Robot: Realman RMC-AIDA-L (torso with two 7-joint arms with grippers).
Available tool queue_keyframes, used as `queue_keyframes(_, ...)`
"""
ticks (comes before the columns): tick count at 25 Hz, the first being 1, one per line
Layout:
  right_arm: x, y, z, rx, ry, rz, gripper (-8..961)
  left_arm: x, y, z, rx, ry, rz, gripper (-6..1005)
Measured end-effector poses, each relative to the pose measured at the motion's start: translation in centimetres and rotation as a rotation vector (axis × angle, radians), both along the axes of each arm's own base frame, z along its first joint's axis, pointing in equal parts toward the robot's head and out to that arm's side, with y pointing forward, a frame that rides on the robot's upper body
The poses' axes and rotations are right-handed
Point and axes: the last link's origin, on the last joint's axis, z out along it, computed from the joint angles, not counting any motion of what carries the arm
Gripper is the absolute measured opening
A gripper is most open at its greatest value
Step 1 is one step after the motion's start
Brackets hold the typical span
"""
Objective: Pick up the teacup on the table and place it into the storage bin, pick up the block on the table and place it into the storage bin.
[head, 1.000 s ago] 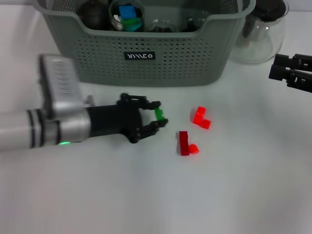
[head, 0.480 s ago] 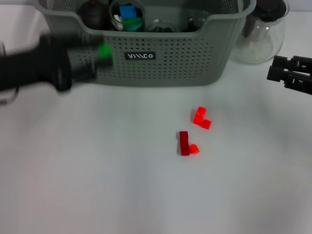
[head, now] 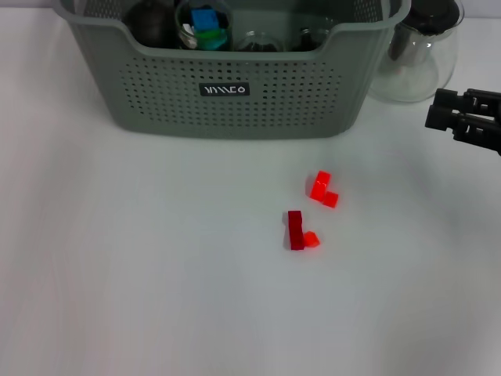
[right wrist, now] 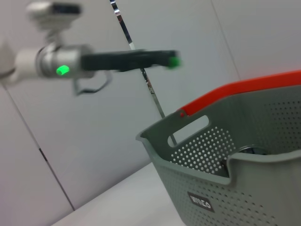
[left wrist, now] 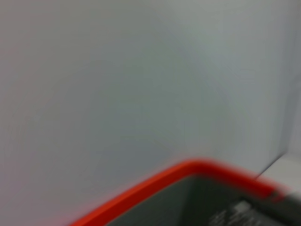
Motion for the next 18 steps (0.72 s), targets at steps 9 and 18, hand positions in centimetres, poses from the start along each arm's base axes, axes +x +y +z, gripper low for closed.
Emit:
queue_keyframes(9,0.0,0.1,-0.1,0.001,0.001,-0.004,489,-0.2,3.4,-8.4,0.017,0.309,0.201,442)
queue_keyframes(18,0.1,0.1,0.0,0.004,-0.004,-0.004,489,0.7,2.5,-7.7,0.069,0.221,0.189,500)
